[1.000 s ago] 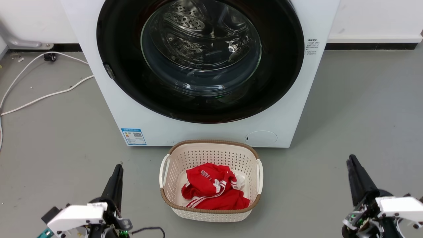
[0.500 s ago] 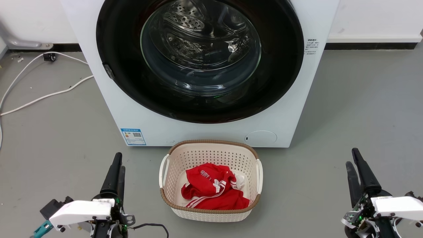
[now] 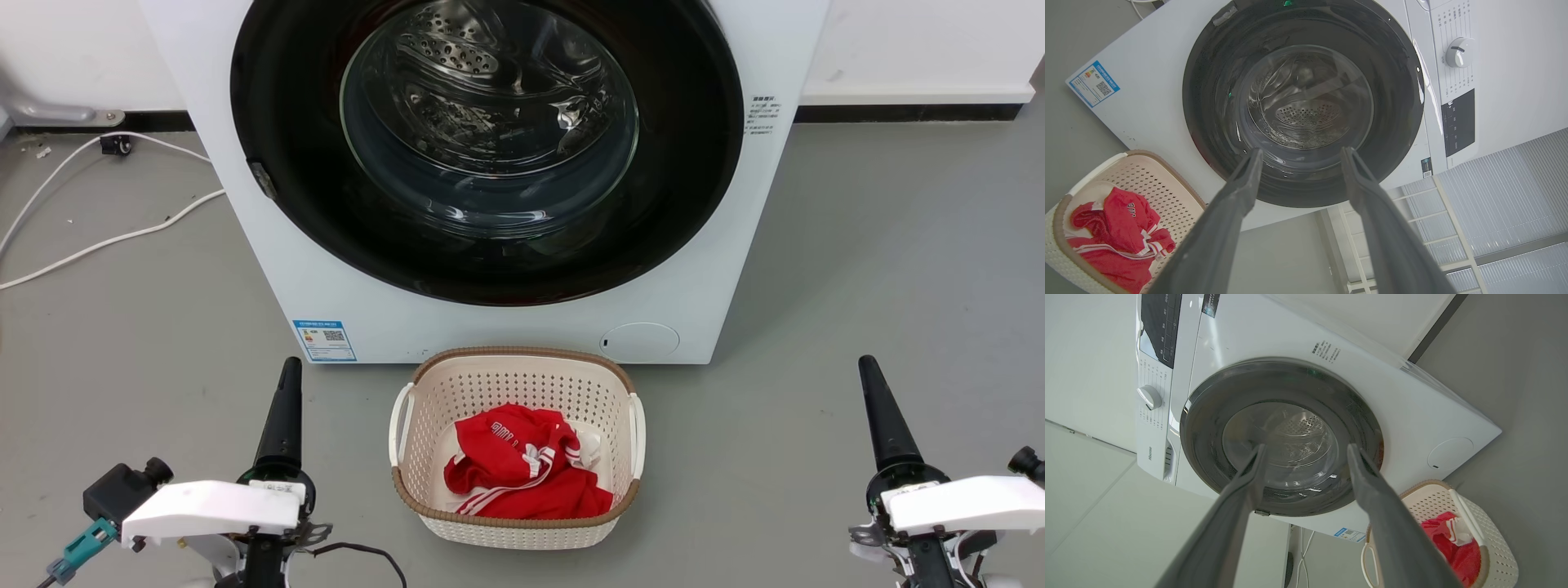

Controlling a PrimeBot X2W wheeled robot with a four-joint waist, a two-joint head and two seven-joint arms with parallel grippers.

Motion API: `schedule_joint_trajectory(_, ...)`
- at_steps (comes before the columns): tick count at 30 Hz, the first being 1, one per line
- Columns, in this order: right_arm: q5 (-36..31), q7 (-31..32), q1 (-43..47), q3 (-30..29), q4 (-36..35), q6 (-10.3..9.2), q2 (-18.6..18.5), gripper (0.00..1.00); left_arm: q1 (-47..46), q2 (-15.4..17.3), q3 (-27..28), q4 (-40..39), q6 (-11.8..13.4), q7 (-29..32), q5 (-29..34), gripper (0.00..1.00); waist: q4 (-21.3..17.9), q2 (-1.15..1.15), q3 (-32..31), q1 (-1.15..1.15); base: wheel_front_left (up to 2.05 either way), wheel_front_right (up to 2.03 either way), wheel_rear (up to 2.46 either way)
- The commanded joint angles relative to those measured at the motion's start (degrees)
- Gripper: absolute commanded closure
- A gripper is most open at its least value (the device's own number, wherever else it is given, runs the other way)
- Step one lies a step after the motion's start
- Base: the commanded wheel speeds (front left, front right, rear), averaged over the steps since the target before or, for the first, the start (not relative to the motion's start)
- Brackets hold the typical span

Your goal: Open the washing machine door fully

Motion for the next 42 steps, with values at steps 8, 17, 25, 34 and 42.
schedule_joint_trajectory(8,-12.4,-1.9,0.0,1.1,-2.7,0.01,-0.1,0.00,-0.2,0.2,-0.8,-1.6,-0.1,-2.1,10.4,0.00,-0.3,0.00,0.1,0.00,0.00,0.00,0.00)
schedule_joint_trajectory(17,-23.6,-3.9,0.7,1.8,-3.1,0.01,-0.1,0.00,0.1,0.2,-2.0,-1.7,0.4,-4.0,21.6,0.00,-0.6,0.00,0.0,0.00,0.00,0.00,0.00)
schedule_joint_trajectory(25,-29.5,-5.0,0.8,2.0,-2.9,0.01,-0.1,0.00,0.3,0.2,-2.8,-2.2,1.5,-5.2,28.0,0.00,-0.8,0.00,-0.1,0.00,0.00,0.00,0.00)
schedule_joint_trajectory(34,-36.6,-5.8,1.1,3.2,-4.2,0.01,-0.1,0.00,0.9,0.2,-3.3,-2.3,2.9,-6.7,34.8,0.00,-1.1,0.00,-0.1,0.00,0.00,0.00,0.00)
schedule_joint_trajectory(42,-42.0,-5.5,1.4,3.6,-5.3,0.01,-0.1,0.00,1.3,0.2,-4.1,-2.3,3.6,-8.0,40.6,0.00,-1.0,0.00,-0.1,0.00,0.00,0.00,0.00)
